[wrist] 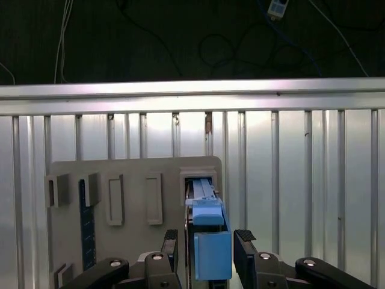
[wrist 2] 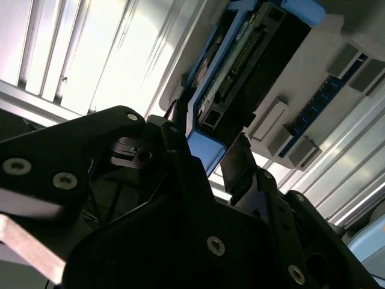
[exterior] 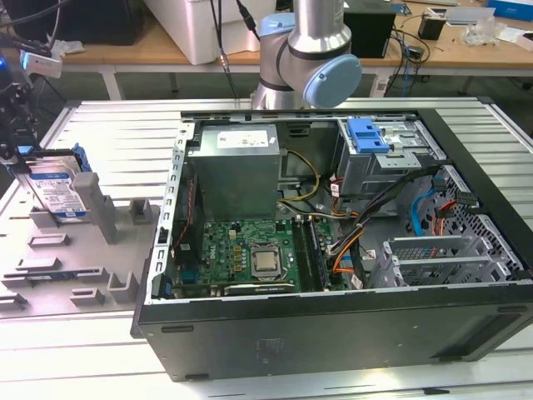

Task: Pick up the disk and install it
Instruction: 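Pick up the disk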

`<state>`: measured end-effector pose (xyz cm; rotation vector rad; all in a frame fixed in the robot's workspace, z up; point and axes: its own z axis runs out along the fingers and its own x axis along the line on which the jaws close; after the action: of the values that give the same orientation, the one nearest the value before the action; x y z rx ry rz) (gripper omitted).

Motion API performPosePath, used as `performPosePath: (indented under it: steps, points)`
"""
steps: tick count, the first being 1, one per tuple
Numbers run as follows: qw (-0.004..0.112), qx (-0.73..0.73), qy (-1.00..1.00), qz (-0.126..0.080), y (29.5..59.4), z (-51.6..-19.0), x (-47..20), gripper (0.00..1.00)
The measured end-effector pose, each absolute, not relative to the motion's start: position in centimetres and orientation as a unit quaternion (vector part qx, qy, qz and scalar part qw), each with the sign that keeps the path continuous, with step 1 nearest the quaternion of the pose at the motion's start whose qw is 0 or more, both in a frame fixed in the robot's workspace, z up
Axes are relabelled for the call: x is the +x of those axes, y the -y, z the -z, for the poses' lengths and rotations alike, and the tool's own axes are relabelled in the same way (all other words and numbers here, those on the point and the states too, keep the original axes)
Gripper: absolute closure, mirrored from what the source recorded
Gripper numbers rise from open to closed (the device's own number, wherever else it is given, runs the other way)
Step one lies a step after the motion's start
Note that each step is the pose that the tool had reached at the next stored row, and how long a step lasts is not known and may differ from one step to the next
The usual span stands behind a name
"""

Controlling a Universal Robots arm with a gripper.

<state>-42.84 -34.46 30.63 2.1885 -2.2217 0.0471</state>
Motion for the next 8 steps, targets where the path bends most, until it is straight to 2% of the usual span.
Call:
performPosePath:
  steps: [8]
  points:
    - [0.011,0.702,0.712,-0.015,34.46,-30.16,-42.85,0.50]
